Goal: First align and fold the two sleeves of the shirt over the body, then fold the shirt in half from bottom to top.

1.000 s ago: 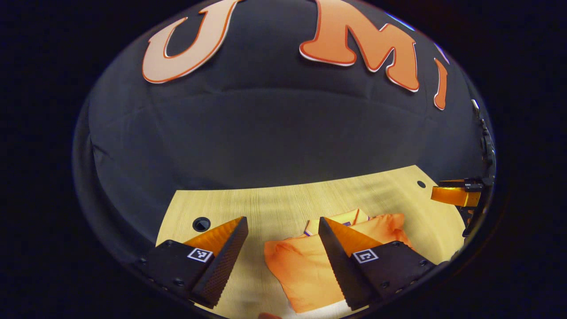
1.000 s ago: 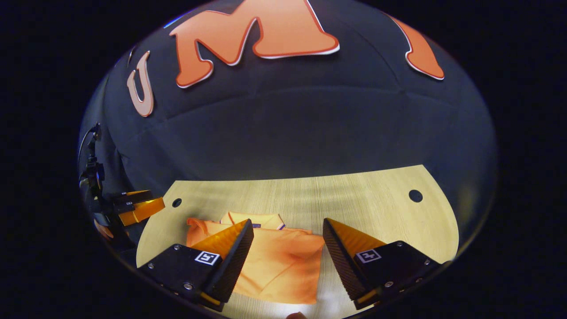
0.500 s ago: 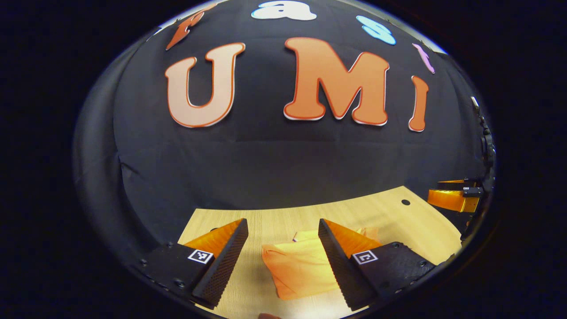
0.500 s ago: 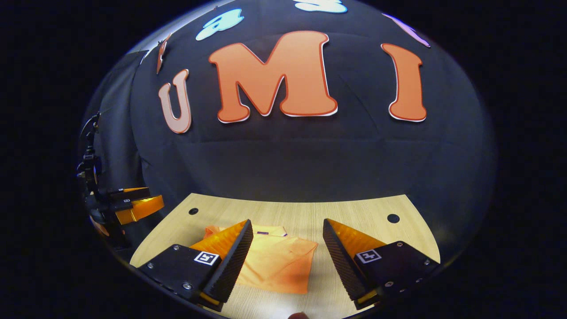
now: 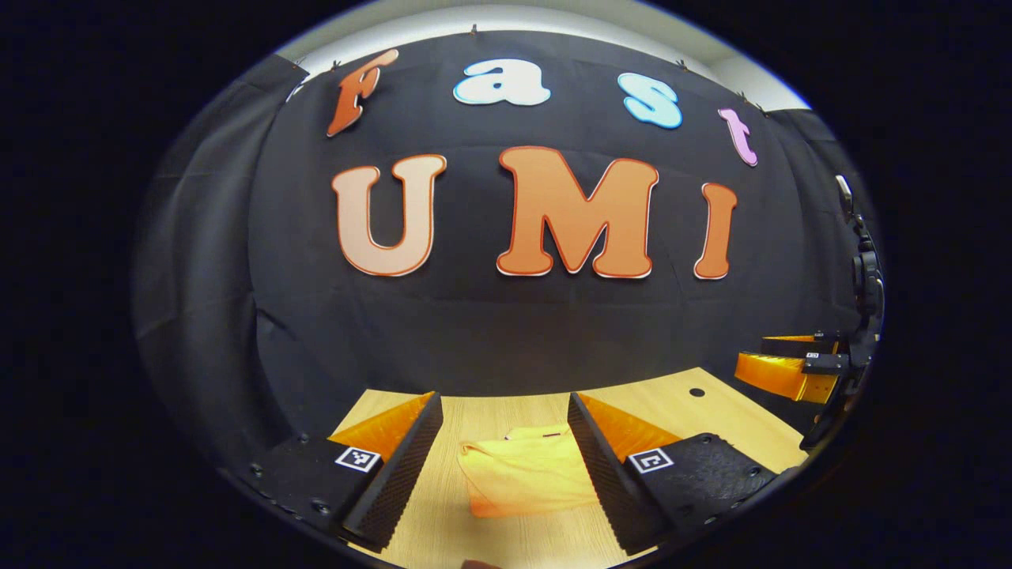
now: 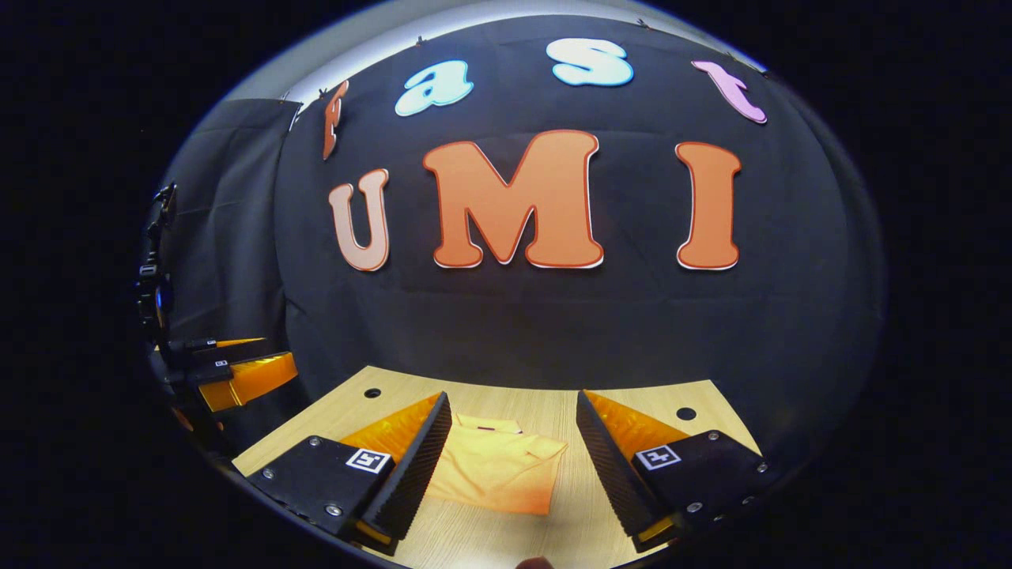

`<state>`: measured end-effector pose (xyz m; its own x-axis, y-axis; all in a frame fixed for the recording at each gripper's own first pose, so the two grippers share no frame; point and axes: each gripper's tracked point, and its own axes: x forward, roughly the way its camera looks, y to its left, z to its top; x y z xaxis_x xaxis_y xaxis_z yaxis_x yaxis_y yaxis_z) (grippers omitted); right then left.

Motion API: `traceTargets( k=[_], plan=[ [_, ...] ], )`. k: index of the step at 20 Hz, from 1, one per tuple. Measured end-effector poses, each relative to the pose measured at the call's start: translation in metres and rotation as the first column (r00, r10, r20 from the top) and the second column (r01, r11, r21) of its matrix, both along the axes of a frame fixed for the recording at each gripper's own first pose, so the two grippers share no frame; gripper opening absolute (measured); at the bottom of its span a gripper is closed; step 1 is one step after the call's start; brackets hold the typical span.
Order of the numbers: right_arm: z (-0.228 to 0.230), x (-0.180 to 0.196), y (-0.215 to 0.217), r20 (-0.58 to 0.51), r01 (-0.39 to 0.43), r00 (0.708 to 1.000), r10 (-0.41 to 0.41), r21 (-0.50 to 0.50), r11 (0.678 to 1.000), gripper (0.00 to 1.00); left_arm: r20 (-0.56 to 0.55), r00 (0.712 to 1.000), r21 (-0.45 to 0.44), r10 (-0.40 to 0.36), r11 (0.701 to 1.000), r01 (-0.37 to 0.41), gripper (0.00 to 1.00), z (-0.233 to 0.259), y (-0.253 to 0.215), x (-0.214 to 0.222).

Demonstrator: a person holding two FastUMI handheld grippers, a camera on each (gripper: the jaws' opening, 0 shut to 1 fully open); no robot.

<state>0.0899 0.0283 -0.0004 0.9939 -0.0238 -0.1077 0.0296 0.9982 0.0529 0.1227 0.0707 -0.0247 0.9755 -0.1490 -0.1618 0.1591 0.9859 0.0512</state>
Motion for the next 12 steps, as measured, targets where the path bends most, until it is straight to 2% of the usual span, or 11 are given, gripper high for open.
traceTargets(
  k=[5, 12],
  plan=[
    [0.009, -0.041, 0.018, 0.083, -0.021, 0.996, 0.020, 0.017, 1.000, 0.96, 0.065, 0.998, -0.052, 0.013, 0.999, -0.010, 0.98, 0.006, -0.015, -0.051],
    [0.009, -0.085, 0.042, 0.160, -0.069, 0.985, 0.070, -0.009, 0.998, 0.96, 0.139, 0.990, -0.017, -0.005, 1.000, 0.007, 0.96, 0.004, -0.037, -0.121]
  ],
)
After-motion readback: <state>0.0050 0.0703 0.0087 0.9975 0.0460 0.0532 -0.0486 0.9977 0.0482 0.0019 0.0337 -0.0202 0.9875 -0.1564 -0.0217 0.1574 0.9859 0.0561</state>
